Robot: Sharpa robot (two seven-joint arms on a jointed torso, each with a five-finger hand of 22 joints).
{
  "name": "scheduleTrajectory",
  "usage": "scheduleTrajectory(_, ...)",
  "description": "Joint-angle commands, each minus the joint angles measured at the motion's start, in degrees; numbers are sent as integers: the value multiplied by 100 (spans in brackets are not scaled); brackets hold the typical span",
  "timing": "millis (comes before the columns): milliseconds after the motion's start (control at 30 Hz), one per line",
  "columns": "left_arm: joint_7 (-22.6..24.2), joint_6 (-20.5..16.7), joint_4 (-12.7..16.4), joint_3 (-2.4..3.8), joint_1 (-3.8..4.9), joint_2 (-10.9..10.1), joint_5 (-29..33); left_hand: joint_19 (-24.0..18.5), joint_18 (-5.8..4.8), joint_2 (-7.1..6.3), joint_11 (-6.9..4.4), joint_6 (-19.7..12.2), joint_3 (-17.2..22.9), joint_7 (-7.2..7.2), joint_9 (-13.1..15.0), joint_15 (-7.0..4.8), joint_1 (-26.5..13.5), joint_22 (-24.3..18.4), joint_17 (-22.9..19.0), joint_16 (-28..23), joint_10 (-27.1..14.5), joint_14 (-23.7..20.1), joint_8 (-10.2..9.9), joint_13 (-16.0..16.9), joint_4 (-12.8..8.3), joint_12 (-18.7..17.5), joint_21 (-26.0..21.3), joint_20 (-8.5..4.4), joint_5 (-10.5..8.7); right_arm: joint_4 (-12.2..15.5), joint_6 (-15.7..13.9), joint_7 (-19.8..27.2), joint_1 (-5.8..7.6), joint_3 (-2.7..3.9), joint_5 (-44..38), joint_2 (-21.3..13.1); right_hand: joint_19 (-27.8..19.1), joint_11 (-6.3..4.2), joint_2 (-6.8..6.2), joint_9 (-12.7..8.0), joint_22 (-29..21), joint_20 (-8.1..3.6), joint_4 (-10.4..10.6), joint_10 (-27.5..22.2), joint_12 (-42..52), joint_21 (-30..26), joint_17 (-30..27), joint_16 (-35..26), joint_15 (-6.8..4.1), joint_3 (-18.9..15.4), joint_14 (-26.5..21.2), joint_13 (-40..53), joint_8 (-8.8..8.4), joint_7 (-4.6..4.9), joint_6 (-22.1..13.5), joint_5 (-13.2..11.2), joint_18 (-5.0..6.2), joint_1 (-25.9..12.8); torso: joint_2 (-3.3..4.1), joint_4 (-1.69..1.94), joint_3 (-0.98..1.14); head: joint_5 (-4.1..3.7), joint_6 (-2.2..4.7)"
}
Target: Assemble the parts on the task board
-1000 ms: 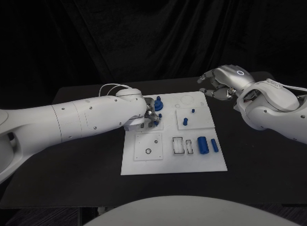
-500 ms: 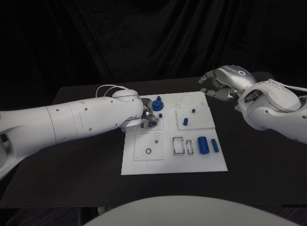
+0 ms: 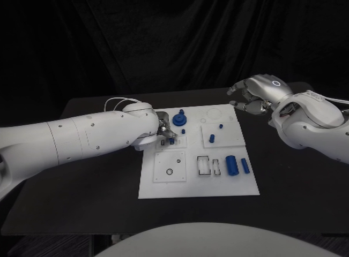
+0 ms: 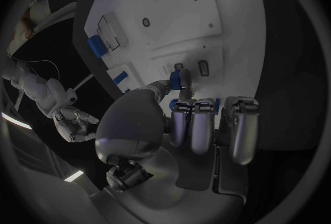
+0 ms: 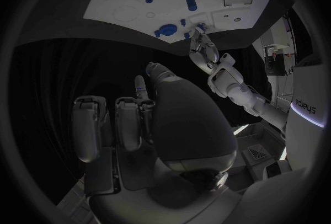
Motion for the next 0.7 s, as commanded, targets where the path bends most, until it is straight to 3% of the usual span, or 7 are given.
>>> scheduleTrajectory(33,13,-83,22,4,-19,-23,4,275,40,-5,-29,34,42,-6,8,-40,-40,1045,1505,14,608,617,-36,1509,-2,20,-33,-43,-47,0,18,4,-18,4,-19,-7,444,40,10,-6,1401,35,29,391,-33,-35,1157,-36,53,8,485,1309,7,11,45,19,36,-36,3,-3,-2,16,-1)
scheduleTrajectory(700,29,-126,53,4,-167,-64,4,260,46,-11,-28,38,70,-5,14,-38,-55,1023,1505,14,608,617,-53,1509,-3,20,-43,-41,-65,27,52,-17,-33,4,-19,-23,442,40,8,-11,1399,34,26,386,-38,-40,1145,-51,51,22,481,1303,7,12,54,30,37,-25,0,-3,-1,46,-1)
